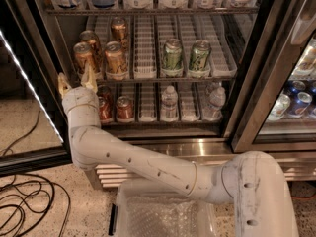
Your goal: Pick orange can from middle shelf of fridge
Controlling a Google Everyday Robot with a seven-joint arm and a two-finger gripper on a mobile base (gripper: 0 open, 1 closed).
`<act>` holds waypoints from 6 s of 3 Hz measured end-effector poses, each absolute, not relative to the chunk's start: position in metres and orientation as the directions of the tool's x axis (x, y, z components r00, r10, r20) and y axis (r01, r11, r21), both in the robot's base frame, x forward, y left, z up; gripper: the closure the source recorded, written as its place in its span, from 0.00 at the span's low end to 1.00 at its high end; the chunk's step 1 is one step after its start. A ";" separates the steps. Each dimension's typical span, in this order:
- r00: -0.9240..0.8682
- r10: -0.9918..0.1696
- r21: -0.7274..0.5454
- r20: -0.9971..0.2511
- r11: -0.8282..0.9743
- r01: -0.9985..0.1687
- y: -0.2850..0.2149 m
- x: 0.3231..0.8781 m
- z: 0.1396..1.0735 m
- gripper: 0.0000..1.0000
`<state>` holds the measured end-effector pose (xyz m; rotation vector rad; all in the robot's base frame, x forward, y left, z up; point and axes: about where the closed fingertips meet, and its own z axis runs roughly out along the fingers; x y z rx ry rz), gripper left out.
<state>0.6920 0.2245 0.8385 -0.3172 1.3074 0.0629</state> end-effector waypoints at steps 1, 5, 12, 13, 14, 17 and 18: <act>0.265 -0.144 -0.191 -0.954 0.968 -0.163 0.223 0.696 0.837 0.37; 0.262 -0.145 -0.156 -0.954 0.988 -0.020 0.206 0.726 0.840 0.38; 0.282 -0.089 -0.133 -0.955 0.981 -0.140 0.199 0.748 0.856 1.00; 0.304 -0.084 -0.138 -0.949 0.977 -0.161 0.195 0.740 0.865 1.00; 0.353 -0.071 -0.162 -0.933 0.959 -0.235 0.186 0.727 0.905 1.00; 0.315 0.097 -0.121 -0.944 0.786 -0.606 0.142 0.598 0.963 1.00; 0.155 0.106 -0.033 -0.982 0.714 -0.700 0.110 0.561 0.915 1.00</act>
Offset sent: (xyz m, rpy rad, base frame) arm 0.0135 -0.0088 -0.0063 0.0235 -0.0147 -0.1730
